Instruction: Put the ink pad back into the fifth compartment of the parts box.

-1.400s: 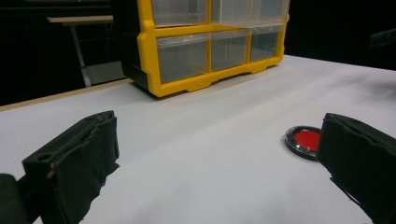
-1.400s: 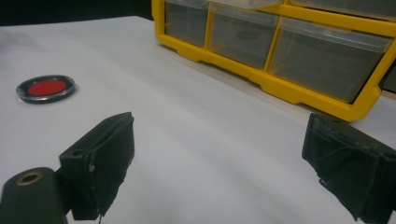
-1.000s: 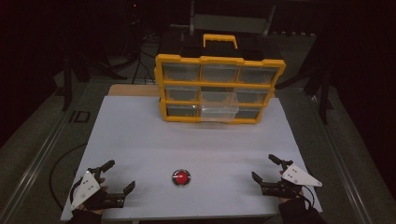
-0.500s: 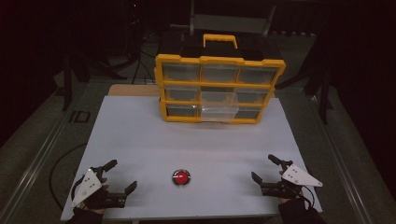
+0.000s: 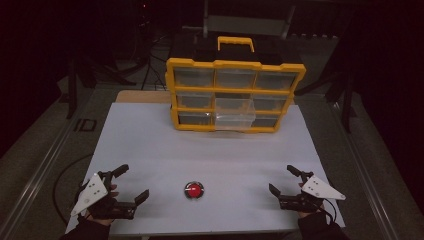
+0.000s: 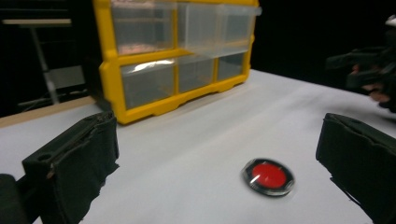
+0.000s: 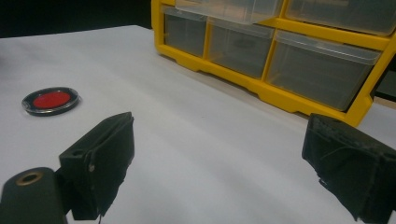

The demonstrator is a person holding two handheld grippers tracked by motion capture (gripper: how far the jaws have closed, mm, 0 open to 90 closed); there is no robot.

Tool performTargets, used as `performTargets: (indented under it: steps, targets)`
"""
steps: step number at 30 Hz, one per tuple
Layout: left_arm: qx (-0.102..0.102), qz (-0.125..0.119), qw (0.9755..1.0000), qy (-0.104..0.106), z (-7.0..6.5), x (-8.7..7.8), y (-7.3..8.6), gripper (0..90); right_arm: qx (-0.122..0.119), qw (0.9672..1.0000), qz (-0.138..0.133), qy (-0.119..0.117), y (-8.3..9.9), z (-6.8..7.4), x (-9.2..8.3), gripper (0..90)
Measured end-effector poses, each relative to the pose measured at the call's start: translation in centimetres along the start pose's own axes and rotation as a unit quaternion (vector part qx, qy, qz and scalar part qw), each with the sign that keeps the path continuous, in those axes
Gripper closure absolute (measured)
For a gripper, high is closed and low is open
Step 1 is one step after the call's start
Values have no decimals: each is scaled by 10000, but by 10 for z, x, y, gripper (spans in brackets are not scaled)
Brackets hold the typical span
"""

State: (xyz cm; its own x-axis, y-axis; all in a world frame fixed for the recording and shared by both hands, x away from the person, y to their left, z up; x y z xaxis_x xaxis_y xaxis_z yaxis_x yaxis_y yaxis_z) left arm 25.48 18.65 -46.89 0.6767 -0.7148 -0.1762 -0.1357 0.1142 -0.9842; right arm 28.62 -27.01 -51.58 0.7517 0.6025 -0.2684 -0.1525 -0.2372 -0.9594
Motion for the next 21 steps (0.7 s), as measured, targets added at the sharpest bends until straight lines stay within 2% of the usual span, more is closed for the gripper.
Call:
performTargets:
  steps: [3, 4, 7, 10, 13, 14, 19, 21]
  targets:
    - [-104, -71, 9999, 112, -1, 1, -8, 0, 6, 10000, -11, -7, 0, 0, 0, 94]
    - [-75, -114, 9998, 129, 0, 2, -17, 0, 12, 10000, -15, -12, -1, 0, 0, 94]
    - [11, -62, 9999, 155, -1, 4, -24, 0, 14, 10000, -20, -21, -1, 0, 0, 94]
    - [45, -60, 9993, 367, -7, 9, -39, 0, 32, 10000, -26, -46, -1, 1, 0, 95]
    - [68, -64, 9989, 449, -10, 12, -45, 0, 33, 10000, -21, -46, 0, 1, 1, 94]
    - [2, -84, 9984, 562, -13, 15, -50, 0, 43, 10000, -24, -49, 0, 1, 1, 94]
    - [-5, -99, 9975, 700, -17, 23, -58, 0, 41, 10000, -29, -59, -1, 1, 1, 94]
    - [4, 7, 9965, 836, -22, 30, -61, 0, 45, 10000, -28, -74, -1, 1, 1, 95]
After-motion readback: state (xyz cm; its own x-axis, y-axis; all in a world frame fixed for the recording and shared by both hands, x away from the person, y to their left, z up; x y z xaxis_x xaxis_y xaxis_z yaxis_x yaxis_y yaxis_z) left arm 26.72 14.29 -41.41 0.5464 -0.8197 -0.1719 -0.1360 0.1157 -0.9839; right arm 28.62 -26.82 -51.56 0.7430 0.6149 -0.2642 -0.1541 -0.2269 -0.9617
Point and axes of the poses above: each handheld gripper's, and its own axes: x roughly forward along the jaws, y roughly out of its underside, z roughly to its left, the point moved 7 cm from there along x, roughly forward along the jaws, and after that the axes turned 1 degree about y, right-handed, at the moved point
